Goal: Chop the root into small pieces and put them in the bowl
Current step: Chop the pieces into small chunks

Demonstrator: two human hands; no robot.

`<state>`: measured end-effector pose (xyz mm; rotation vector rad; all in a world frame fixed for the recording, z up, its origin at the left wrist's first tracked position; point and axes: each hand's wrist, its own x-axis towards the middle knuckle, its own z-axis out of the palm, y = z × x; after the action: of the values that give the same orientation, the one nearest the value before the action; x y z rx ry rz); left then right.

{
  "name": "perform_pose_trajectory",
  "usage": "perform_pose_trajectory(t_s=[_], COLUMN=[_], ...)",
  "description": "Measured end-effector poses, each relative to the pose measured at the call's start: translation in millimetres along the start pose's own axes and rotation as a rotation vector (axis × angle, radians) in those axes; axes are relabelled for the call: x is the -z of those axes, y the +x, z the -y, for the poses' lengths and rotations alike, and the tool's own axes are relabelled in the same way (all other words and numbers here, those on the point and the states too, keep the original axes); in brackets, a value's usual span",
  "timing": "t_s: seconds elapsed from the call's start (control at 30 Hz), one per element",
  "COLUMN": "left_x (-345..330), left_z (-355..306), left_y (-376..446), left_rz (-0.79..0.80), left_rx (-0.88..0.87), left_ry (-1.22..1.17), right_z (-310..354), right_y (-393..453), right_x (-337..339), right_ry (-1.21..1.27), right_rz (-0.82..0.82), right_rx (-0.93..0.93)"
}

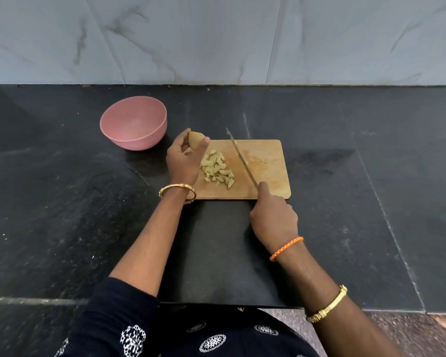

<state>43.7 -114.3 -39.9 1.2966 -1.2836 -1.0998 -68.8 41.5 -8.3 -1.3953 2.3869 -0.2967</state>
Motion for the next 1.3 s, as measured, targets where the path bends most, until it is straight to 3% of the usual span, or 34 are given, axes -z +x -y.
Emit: perform_pose_trajectory(t_s=[0.17,0.3,0.57,0.73,1.07,1.3], left_x=[-24,-62,-70,-56,-55,-60], left_z=[-25,-23,-10,-4,-28,-22], left_y=[-26,-33,-46,-70,-40,-49], left_rz=[0.244,0.353,0.263,0.442,0.570,0.451], left_rx=[-0.158,-0.325,-0.471,-0.397,-0.260,-0.184], left_ry=[0.403,0.529,0.521,0.592,0.742,0.666], right_z=[-30,-48,-61,-68,-61,-56], right_y=[6,10,5,-2,-2,10], right_x=[6,10,10,8,10,16], right_ry=[0.316,0.442,0.484,0.484,0.480,0.502], right_rz=[-0.124,-0.201,-0.212,-0.101,0.067,0.142], right_rx=[-0.101,-0.117,-0.093,-0.095,-0.084,-0.111])
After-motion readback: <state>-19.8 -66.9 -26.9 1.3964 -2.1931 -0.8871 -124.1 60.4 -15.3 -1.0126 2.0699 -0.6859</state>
